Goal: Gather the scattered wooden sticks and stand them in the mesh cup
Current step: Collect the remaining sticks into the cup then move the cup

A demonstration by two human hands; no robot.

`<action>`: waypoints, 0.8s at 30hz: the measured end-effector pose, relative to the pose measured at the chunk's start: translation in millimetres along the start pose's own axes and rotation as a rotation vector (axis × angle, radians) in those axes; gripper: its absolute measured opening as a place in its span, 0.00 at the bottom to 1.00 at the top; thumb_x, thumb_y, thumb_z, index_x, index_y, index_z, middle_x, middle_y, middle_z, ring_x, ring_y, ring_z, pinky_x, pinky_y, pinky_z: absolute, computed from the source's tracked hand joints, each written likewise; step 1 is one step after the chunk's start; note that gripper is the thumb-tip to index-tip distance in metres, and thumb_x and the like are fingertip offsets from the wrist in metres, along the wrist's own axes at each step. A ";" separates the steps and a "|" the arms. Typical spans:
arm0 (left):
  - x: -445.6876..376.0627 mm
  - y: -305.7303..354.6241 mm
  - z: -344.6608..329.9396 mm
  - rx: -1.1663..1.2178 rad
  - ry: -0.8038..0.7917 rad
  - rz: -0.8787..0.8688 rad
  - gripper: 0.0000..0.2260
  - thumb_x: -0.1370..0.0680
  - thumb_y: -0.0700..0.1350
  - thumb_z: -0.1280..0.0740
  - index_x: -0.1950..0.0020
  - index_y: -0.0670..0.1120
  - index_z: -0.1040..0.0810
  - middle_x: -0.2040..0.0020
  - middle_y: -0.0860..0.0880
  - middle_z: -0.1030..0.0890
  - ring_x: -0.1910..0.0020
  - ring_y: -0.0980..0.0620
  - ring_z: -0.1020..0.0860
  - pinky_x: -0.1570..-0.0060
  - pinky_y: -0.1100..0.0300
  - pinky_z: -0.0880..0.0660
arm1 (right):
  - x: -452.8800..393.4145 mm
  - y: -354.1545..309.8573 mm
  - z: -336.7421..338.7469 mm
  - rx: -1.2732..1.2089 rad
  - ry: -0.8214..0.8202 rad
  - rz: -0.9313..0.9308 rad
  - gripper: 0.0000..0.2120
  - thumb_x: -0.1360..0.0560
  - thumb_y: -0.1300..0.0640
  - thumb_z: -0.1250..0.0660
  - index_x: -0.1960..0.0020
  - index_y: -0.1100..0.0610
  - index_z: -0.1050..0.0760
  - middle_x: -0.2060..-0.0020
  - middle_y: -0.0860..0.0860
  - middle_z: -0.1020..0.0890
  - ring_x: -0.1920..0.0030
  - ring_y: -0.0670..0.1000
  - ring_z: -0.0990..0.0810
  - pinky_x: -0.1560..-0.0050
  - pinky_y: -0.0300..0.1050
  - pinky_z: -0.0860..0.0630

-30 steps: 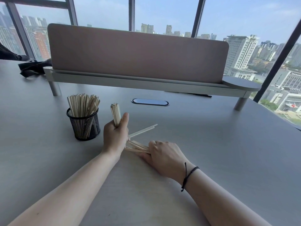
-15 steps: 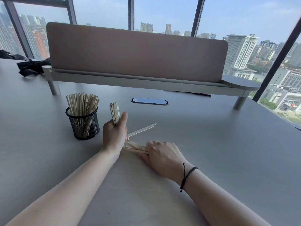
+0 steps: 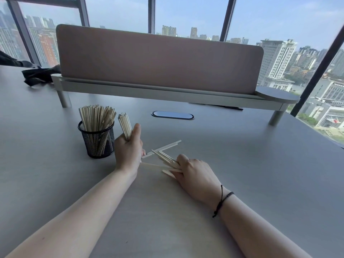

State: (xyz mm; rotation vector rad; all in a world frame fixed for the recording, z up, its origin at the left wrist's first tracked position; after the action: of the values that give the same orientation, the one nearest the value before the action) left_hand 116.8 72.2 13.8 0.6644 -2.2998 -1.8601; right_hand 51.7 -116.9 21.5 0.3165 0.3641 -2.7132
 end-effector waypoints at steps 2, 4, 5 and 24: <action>0.3 -1.9 -1.3 -0.014 -0.017 0.004 0.23 0.19 0.52 0.33 0.69 0.45 0.38 0.78 0.50 0.38 0.80 0.51 0.38 0.71 0.56 0.37 | -0.1 4.0 3.7 -0.058 0.051 -0.026 0.15 0.20 0.43 0.40 0.45 0.55 0.32 0.60 0.58 0.19 0.57 0.66 0.23 0.62 0.53 0.31; 2.8 -1.9 -4.8 -0.056 -0.055 -0.011 0.23 0.19 0.53 0.33 0.68 0.43 0.36 0.78 0.50 0.36 0.79 0.51 0.36 0.69 0.55 0.34 | 0.7 7.4 7.7 -0.112 0.113 -0.032 0.14 0.21 0.43 0.38 0.44 0.53 0.32 0.61 0.55 0.18 0.58 0.65 0.23 0.63 0.53 0.28; 4.9 -0.9 -7.1 -0.079 -0.077 -0.025 0.23 0.20 0.53 0.33 0.68 0.41 0.34 0.78 0.49 0.35 0.79 0.50 0.35 0.69 0.54 0.33 | 1.2 9.3 9.0 -0.136 0.131 -0.034 0.13 0.21 0.43 0.37 0.45 0.52 0.32 0.62 0.54 0.18 0.59 0.64 0.23 0.63 0.53 0.28; 71.4 -16.5 -78.8 -1.003 -0.979 -0.398 0.22 0.34 0.68 0.27 0.47 0.57 0.18 0.53 0.59 0.16 0.54 0.61 0.20 0.51 0.59 0.23 | 0.2 43.8 50.2 -1.002 0.451 -0.282 0.30 0.23 0.45 0.33 0.68 0.66 0.42 0.76 0.60 0.39 0.74 0.56 0.39 0.77 0.57 0.41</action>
State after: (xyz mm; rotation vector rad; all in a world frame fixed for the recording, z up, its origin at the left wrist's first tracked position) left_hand 84.7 -30.1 4.1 0.0072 -1.0668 -3.6159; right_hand 60.6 -170.8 59.6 0.5847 1.8901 -2.2872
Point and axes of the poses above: each hand's wrist, its own x-axis away from the middle knuckle, its own z-axis out of the back of the hand, y = z × x, the point moved 9 cm from there along -x, towards the middle knuckle
